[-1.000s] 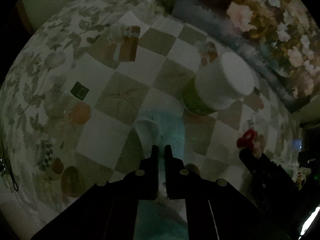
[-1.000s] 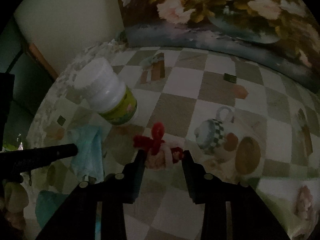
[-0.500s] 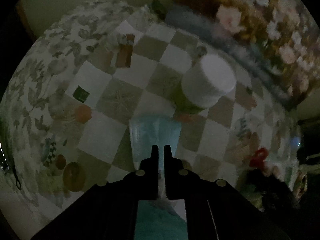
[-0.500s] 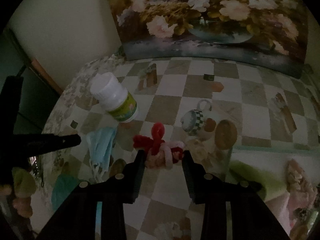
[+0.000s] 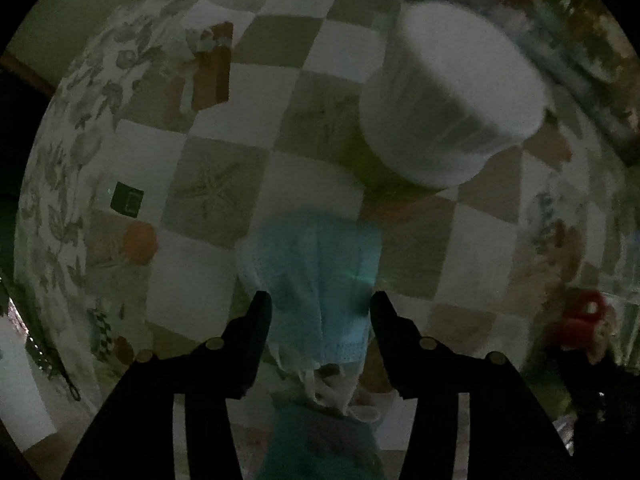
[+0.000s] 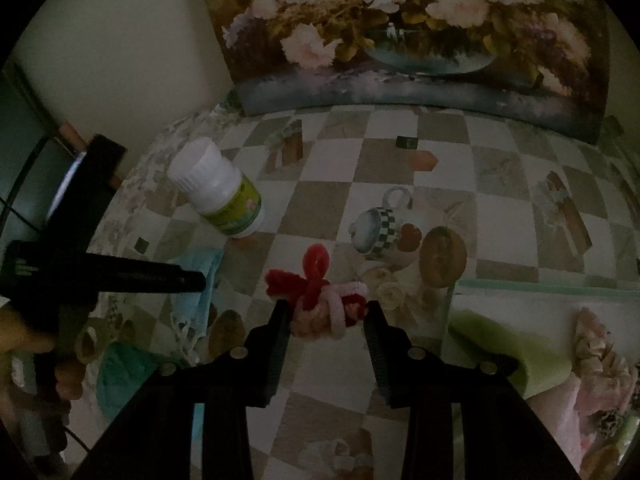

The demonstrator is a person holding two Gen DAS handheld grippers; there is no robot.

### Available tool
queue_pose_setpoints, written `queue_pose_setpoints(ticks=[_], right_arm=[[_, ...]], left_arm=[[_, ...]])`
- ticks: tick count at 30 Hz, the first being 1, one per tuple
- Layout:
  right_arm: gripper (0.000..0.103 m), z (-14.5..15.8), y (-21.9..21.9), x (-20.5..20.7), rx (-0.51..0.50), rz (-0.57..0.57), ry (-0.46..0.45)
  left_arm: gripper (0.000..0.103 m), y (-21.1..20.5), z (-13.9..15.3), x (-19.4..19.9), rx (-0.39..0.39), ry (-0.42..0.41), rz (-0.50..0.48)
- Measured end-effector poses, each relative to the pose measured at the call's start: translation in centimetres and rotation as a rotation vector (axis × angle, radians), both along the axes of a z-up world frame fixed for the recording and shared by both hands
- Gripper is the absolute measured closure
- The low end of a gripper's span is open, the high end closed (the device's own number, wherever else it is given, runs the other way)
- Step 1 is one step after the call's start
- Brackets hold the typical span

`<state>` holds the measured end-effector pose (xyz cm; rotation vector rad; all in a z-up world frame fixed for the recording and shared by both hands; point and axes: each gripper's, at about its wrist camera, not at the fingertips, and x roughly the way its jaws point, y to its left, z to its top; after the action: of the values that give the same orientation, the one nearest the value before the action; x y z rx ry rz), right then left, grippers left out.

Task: Organize soft objects
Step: 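Lift the scrunchie and mask and carry both over the tray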

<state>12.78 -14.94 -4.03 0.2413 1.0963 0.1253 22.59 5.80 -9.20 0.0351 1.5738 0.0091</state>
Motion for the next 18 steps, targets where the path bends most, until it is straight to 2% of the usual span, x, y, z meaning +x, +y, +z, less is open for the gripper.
queue_pose_setpoints(ticks=[7, 14, 18], right_arm=[[0.063, -0.2, 0.1, 0.1, -0.001, 0.006, 0.008], [0.063, 0.1, 0.1, 0.0, 0.001, -0.001, 0.003], [0.063, 0.4, 0.1, -0.3, -0.007, -0.001, -0.002]], left_arm=[[0.051, -0.3, -1.0, 0.3, 0.023, 0.026, 0.019], [0.082, 0.2, -0.5, 0.2, 0.030, -0.010, 0.047], [0.088, 1.0, 1.0, -0.1, 0.003, -0.057, 0.083]])
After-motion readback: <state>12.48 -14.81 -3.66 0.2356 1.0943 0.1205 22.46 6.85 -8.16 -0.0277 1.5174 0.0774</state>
